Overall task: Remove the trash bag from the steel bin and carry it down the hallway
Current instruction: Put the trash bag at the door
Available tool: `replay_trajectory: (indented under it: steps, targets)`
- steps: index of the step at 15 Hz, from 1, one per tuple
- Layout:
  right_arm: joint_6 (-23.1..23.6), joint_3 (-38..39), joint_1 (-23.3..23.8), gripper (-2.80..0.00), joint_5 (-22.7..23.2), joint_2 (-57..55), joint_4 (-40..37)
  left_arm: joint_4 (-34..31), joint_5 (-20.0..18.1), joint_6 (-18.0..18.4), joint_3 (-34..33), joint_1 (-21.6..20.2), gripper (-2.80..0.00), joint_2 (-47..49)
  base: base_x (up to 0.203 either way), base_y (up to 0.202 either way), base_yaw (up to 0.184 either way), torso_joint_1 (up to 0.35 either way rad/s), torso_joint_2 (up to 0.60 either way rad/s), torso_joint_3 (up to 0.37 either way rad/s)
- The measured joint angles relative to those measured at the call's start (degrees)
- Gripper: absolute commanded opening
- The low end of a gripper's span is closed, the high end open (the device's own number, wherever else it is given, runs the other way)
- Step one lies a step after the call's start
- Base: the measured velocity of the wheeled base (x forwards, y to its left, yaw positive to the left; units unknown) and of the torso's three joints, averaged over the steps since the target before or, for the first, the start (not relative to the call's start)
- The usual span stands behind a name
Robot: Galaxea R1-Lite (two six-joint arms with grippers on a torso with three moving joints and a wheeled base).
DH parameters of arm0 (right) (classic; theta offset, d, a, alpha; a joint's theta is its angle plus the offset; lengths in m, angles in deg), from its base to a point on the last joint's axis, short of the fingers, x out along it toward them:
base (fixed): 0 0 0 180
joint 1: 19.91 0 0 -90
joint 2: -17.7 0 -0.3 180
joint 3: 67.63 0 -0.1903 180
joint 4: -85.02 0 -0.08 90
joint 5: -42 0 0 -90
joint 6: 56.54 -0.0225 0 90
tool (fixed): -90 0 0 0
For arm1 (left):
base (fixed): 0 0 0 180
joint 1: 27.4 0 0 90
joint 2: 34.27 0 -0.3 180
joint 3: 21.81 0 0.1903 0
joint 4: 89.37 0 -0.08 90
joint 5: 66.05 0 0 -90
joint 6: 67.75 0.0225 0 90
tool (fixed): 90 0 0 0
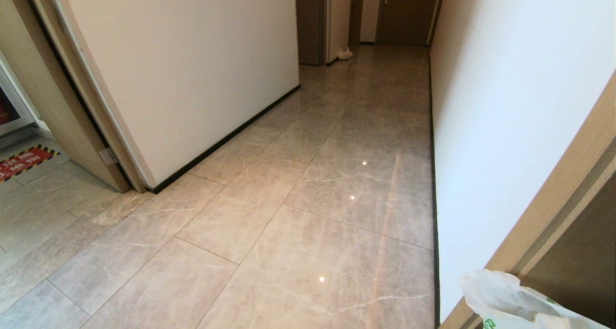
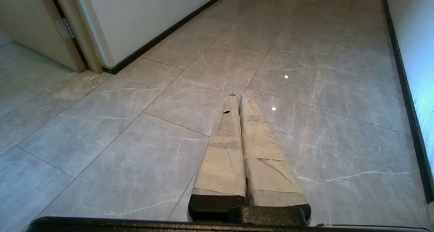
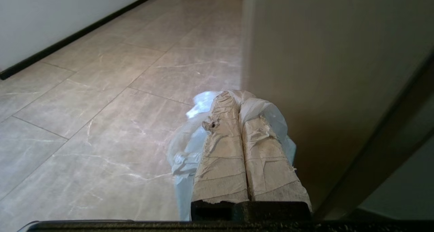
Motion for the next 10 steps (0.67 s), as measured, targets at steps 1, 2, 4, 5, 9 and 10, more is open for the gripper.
replay_trajectory:
  steps: [1,2,4,5,9,10]
  targets:
    - [-0.1,0.0,0.0,-2.80,0.0,0.0,0.0,0.0,0.0,0.0,0.0,0.0,-2.80,0.0,-0.001,0.190,0.001,0.000,0.01,0.002]
    - [-0.1,0.0,0.0,-2.80,0.0,0.0,0.0,0.0,0.0,0.0,0.0,0.0,-2.80,0.0,-0.001,0.192,0.000,0.001,0.01,0.001]
    - [0.0,0.0,0.0,-2.80,0.0,0.0,0.0,0.0,0.0,0.0,0.0,0.0,-2.80,0.0,-0.001,0.194,0.003,0.002,0.00,0.004]
    - [0.0,0.0,0.0,-2.80,0.0,0.0,0.0,0.0,0.0,0.1,0.0,0.0,-2.80,0.0,0.000,0.187,0.000,0.002,0.00,0.002]
    - [0.0,0.0,0.0,-2.80,0.0,0.0,0.0,0.0,0.0,0.1,0.0,0.0,-2.80,0.0,0.000,0.060,0.001,0.001,0.00,0.002]
    - [0.0,0.0,0.0,-2.80,0.0,0.0,0.0,0.0,0.0,0.1,0.0,0.0,-2.80,0.0,0.000,0.000,0.000,0.000,0.00,0.000]
